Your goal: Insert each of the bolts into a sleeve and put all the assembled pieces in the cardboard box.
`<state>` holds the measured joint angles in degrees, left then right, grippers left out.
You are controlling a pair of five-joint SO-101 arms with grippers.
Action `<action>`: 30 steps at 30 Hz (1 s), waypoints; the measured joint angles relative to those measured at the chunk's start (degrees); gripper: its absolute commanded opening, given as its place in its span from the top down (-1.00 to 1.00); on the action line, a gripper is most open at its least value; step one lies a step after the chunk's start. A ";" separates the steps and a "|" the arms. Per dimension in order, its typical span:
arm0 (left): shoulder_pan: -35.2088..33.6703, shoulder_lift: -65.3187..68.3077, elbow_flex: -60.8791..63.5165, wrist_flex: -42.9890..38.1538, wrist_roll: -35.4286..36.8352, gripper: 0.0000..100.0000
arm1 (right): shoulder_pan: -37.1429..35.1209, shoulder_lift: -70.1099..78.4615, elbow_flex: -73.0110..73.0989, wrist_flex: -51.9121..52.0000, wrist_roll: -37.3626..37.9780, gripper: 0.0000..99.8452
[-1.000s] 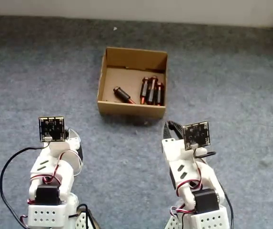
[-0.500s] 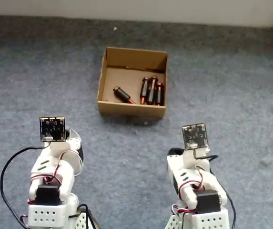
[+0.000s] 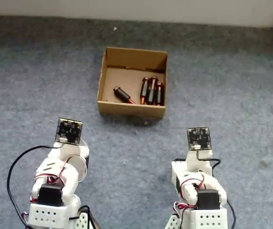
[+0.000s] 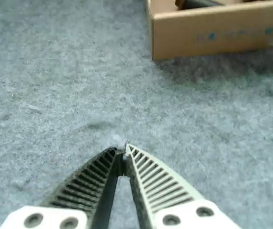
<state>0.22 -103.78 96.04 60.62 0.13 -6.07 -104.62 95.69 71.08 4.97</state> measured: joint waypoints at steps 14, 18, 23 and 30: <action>-0.79 0.00 0.00 15.47 -4.92 0.95 | 0.18 0.00 0.00 0.09 0.00 0.99; -0.70 0.00 0.00 15.47 -4.92 0.95 | 0.18 0.00 0.00 0.09 0.00 0.99; -0.70 0.00 0.00 15.47 -4.92 0.95 | 0.18 0.00 0.00 0.09 0.00 0.99; -0.70 0.00 0.00 15.47 -4.92 0.95 | 0.18 0.00 0.00 0.09 0.00 0.99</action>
<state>-0.48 -103.78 96.04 76.09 -4.79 -5.89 -104.62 95.69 71.16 4.97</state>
